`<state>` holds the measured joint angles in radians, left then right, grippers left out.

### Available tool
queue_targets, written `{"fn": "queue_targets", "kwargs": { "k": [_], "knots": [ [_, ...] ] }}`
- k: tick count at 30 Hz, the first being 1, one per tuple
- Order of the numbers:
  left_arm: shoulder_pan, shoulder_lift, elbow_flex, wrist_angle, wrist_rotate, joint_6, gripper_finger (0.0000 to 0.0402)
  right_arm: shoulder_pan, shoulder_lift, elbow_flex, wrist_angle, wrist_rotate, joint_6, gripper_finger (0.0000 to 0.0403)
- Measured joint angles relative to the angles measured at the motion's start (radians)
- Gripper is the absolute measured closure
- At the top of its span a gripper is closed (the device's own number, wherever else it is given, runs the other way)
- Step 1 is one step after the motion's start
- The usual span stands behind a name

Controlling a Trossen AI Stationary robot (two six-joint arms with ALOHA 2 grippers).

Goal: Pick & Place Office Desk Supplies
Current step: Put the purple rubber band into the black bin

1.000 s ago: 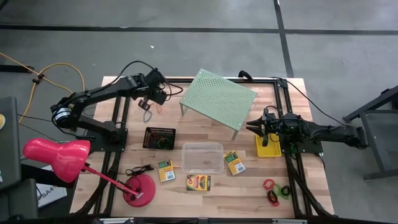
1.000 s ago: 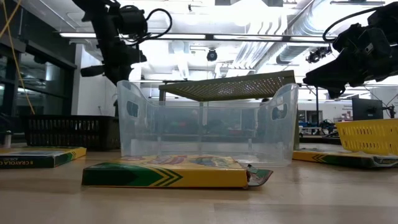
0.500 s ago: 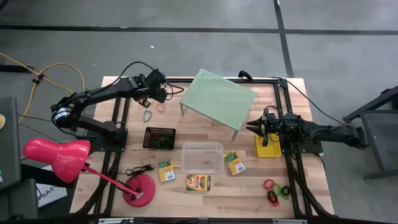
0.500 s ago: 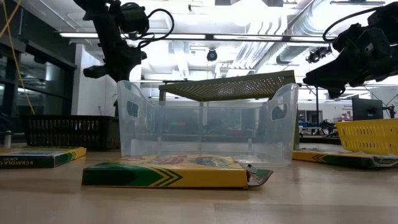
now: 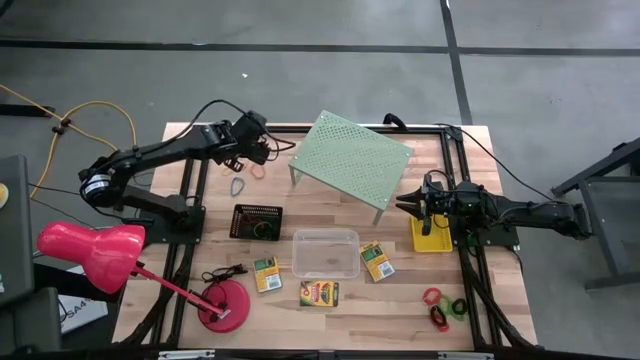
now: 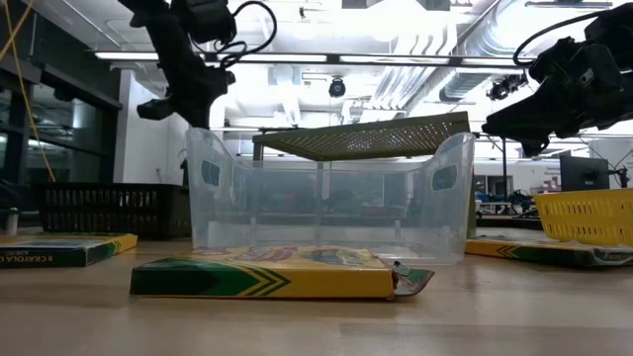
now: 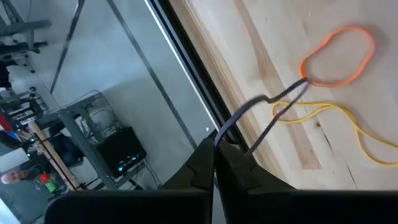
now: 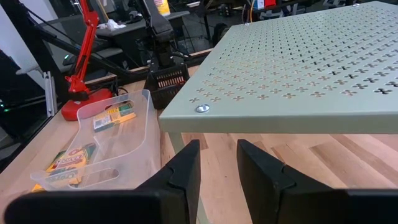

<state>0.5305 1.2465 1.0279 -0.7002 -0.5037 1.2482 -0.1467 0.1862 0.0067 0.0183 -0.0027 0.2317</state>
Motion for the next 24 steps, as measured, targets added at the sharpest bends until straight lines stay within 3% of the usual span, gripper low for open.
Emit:
{"fn": "queue_targets", "kwargs": {
  "k": [8, 20, 24],
  "knots": [
    [-0.099, 0.000, 0.000, -0.003, 0.000, -0.097, 0.0400, 0.000, 0.000, 0.000, 0.000, 0.000, 0.000, 0.0309],
    [-0.379, 0.000, 0.000, -0.085, -0.004, -0.304, 0.0400, 0.000, 0.000, 0.000, 0.000, 0.000, 0.000, 0.0309],
    [-0.482, 0.000, 0.000, -0.147, -0.120, -0.406, 0.0400, 0.000, 0.000, 0.000, 0.000, 0.000, 0.000, 0.0309]
  ]
}}
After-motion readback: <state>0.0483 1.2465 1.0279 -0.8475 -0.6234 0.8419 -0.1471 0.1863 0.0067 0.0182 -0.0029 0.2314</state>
